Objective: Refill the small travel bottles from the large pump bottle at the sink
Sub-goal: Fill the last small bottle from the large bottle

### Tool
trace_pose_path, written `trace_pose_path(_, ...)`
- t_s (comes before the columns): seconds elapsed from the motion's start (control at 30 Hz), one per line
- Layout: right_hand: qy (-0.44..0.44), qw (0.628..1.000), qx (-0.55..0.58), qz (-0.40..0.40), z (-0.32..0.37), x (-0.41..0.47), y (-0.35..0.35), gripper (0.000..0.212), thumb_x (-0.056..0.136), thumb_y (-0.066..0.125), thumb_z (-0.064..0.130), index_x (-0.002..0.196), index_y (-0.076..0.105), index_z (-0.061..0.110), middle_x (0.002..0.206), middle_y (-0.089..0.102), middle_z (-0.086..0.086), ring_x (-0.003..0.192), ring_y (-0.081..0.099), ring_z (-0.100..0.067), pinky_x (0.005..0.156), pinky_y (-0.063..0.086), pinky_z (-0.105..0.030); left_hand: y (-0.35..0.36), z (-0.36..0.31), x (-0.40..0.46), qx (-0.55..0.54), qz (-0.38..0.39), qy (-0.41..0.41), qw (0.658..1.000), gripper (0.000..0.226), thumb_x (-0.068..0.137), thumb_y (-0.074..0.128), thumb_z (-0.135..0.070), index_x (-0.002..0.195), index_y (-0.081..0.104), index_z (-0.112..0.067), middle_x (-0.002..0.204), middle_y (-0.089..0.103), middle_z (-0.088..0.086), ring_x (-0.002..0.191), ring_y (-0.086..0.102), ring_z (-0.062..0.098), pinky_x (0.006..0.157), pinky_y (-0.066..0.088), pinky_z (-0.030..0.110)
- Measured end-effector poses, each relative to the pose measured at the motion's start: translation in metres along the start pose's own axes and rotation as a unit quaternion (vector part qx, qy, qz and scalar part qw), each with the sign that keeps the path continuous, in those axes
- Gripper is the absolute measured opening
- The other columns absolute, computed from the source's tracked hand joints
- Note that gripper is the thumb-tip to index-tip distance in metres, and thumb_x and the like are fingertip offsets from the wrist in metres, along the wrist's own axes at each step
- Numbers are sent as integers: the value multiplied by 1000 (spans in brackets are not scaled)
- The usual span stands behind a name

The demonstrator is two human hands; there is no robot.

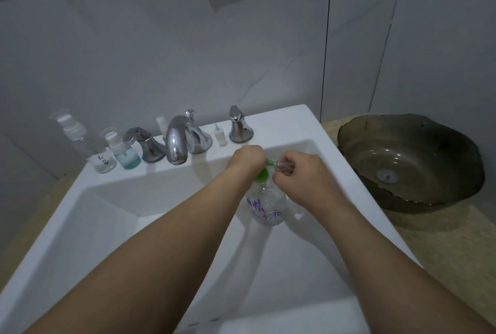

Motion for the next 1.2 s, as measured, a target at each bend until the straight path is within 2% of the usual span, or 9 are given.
trace_pose_path(0.13, -14, 999, 25, -14, 2, 0, -4, 19, 70, 54, 32, 75, 61, 15, 69, 64, -1, 68, 62, -24, 65, 55, -43, -4, -1, -11, -72, 30, -33, 996, 20, 98, 30, -18, 91, 46, -8, 84, 47, 11, 72, 44, 23, 57, 28, 28)
trace_pose_path(0.23, -21, 999, 29, -9, 4, -1, -3, 19, 69, 54, 33, 76, 61, 18, 69, 65, 1, 69, 62, -22, 67, 55, -42, -8, -4, -14, -10, 46, -33, 998, 26, 97, 29, -24, 105, 46, -6, 90, 55, 14, 79, 52, 30, 53, 29, 29)
trace_pose_path(0.43, -1, 999, 41, 8, 3, -2, -1, 22, 69, 57, 36, 77, 62, 16, 70, 65, 3, 71, 62, -21, 69, 54, -38, -14, 11, -11, 139, 63, -53, 987, 57, 91, 22, -39, 103, 60, 2, 97, 67, 18, 80, 62, 33, 57, 41, 31)
trace_pose_path(0.6, 6, 1000, 29, 7, -1, -1, -2, 15, 69, 56, 32, 75, 61, 19, 66, 62, 7, 70, 60, -19, 68, 54, -36, -7, 5, -17, 144, 74, -45, 986, 49, 93, 27, -23, 107, 61, 10, 102, 68, 23, 86, 66, 37, 55, 44, 29)
trace_pose_path(0.7, 9, 1000, 13, 8, -1, -2, -1, 12, 73, 57, 30, 76, 61, 19, 67, 62, 4, 70, 60, -22, 66, 53, -36, -3, 3, -15, 151, 58, -32, 986, 39, 92, 29, -10, 96, 61, 12, 101, 68, 28, 94, 69, 39, 60, 48, 31)
trace_pose_path(0.9, 18, 1000, -5, 11, -3, -1, 1, 7, 75, 58, 24, 74, 61, 18, 65, 59, 5, 68, 58, -21, 65, 50, -32, -3, 0, -8, 155, 19, 10, 988, 23, 82, 33, 0, 73, 53, 1, 75, 65, 27, 68, 71, 40, 73, 59, 50)
trace_pose_path(1.0, 15, 1000, -4, 14, -1, 0, 1, 8, 75, 58, 25, 75, 62, 19, 67, 62, 5, 70, 60, -21, 68, 54, -35, -9, -1, -6, 149, 9, 18, 989, 36, 94, 24, -17, 81, 54, -1, 87, 66, 26, 77, 70, 38, 78, 57, 45)
trace_pose_path(1.13, 8, 1000, 18, 2, 0, 0, -1, 11, 73, 59, 28, 77, 63, 18, 70, 66, 5, 72, 64, -19, 71, 56, -38, -7, 8, -10, 94, 69, -53, 992, 79, 97, 10, -55, 97, 58, 7, 88, 63, 23, 71, 61, 34, 55, 40, 30)
trace_pose_path(1.2, 4, 1000, 21, -5, 0, 0, -2, 8, 74, 60, 26, 76, 63, 19, 68, 65, 5, 70, 64, -18, 70, 55, -38, -7, 11, -11, 93, 93, -73, 989, 90, 93, 10, -64, 106, 60, 9, 95, 64, 23, 78, 63, 36, 64, 43, 33)
Point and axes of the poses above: each hand's wrist, its own x-axis towards the middle knuckle, its own y-axis out of the palm, z = x × y, the point moved 10 cm from there along x, towards the middle knuckle
